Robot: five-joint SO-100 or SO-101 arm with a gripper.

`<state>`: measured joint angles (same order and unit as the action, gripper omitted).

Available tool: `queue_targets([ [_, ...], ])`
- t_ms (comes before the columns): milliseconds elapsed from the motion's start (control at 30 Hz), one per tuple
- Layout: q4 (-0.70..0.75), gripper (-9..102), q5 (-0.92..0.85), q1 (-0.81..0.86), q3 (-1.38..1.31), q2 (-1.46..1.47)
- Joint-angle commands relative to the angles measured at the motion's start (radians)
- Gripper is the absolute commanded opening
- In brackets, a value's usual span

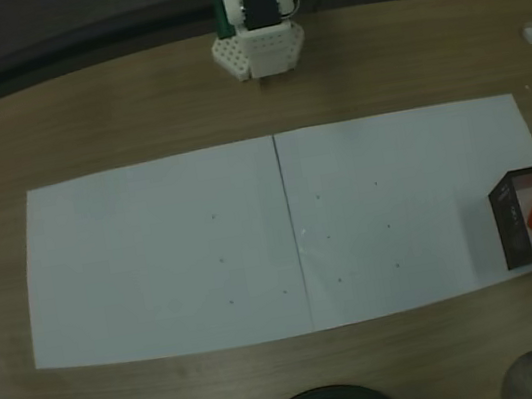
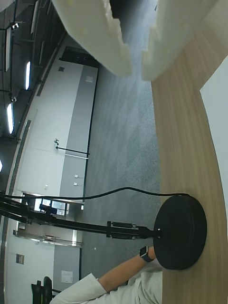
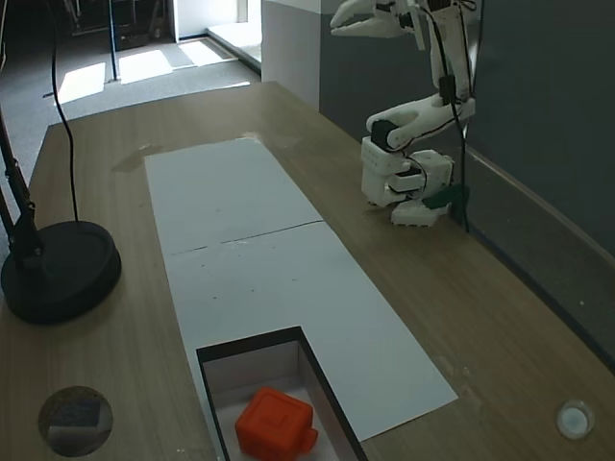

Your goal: Grab a orange square and put it in the box.

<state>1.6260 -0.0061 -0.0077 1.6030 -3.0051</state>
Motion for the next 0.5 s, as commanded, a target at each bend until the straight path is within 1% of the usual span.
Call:
queue_targets([
  [0,-0.049,0,0.008,0.003,0.1,-0.098],
  [300,-0.186,0,0.003,0.003,0.244,-0.242],
  [467,-0.29,0,0.002,0.003,0.353,-0.298],
])
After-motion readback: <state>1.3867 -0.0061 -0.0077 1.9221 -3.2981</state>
